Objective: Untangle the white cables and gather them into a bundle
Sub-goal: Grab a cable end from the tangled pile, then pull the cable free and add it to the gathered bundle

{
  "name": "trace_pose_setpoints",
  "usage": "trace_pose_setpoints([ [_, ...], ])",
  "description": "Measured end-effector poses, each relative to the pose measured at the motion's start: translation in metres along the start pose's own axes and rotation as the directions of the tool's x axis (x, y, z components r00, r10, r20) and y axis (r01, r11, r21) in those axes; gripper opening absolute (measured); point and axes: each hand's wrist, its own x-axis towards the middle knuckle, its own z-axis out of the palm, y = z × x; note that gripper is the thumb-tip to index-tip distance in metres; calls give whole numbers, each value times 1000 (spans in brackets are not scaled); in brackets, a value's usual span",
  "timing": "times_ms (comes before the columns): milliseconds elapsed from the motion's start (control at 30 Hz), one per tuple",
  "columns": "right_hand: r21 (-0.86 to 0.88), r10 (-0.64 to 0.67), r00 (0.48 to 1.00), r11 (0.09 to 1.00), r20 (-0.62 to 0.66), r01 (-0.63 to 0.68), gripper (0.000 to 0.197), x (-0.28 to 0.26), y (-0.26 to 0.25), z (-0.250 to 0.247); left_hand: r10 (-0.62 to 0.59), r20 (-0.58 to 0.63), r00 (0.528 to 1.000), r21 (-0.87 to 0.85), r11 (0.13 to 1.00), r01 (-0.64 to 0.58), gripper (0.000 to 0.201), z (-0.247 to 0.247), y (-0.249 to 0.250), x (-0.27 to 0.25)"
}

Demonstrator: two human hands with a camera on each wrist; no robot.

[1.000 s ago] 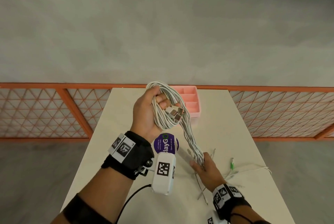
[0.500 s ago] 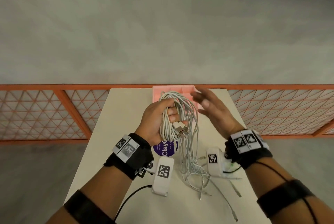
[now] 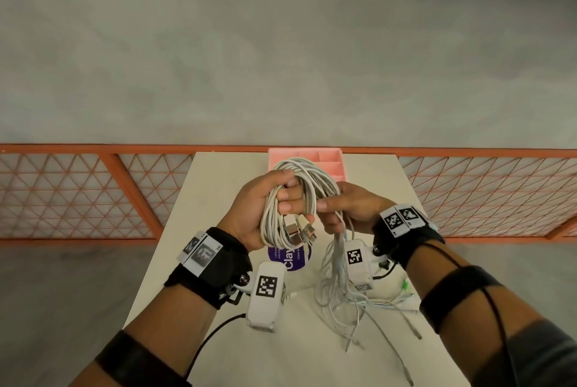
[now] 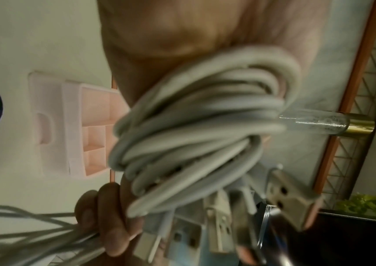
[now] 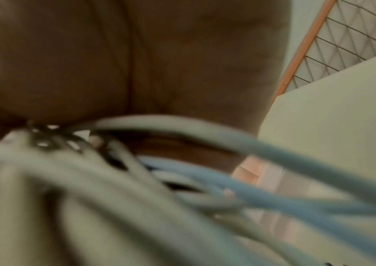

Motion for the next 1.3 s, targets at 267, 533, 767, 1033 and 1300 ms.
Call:
trace_pose_setpoints([
  [267, -249, -204, 891, 963, -405, 108, 13, 6, 8, 17, 54, -42, 998, -16, 998, -54, 21, 5, -1, 8],
  [533, -191, -262, 734, 965, -627, 181, 32, 12, 61, 67, 222, -135, 966, 126, 971, -205, 25, 16, -2, 19],
  [767, -203, -172, 710, 978, -683, 42, 25, 22, 91, 75, 442, -357, 823, 328, 884, -332, 32, 27, -19, 28],
  [1033, -208, -74, 778, 975, -624, -74, 27, 17, 100, 89, 633, -402, 662, 564, 740, -366, 31, -1, -37, 33],
  [1300, -457, -124, 790, 864, -601, -212, 30, 16, 102, 100, 539, -568, 623, 368, 843, -393, 34, 0, -31, 31],
])
